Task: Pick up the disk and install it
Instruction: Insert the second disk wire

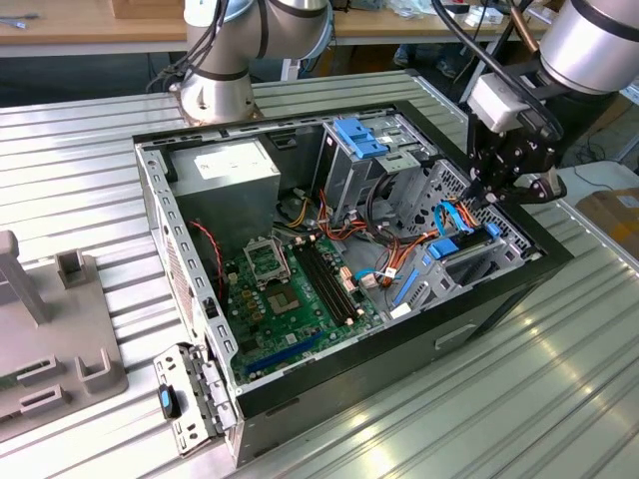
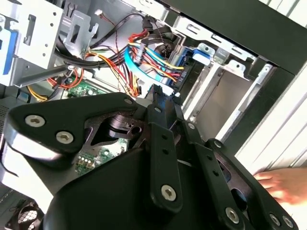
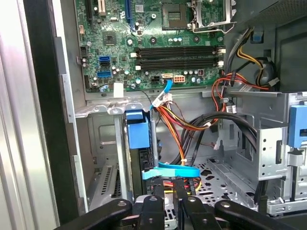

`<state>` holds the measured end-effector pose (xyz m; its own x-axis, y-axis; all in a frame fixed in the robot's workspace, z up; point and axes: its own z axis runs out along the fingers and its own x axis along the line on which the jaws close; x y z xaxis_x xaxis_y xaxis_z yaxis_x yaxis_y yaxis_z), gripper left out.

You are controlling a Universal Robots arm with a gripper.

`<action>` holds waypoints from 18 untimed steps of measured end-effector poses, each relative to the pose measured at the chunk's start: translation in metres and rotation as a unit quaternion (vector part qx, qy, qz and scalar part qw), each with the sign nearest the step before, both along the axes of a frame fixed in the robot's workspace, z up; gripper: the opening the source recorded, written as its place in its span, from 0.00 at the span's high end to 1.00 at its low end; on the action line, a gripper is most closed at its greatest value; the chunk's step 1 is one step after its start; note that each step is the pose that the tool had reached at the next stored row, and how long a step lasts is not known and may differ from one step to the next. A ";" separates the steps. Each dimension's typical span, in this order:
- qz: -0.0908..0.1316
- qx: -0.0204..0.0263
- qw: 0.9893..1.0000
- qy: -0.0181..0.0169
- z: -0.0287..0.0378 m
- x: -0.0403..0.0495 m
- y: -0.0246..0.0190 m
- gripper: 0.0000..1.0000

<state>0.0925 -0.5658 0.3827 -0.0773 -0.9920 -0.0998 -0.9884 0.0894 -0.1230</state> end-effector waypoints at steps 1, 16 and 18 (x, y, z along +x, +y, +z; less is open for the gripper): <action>0.000 0.000 1.000 0.000 -0.0001 -0.0001 0.0016 0.77; 0.000 0.000 1.000 0.000 -0.0008 -0.0015 0.0284 0.77; 0.000 0.000 1.000 0.001 -0.0008 -0.0009 0.0285 0.77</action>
<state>0.0916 -0.5373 0.3819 -0.0777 -0.9920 -0.0999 -0.9886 0.0896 -0.1213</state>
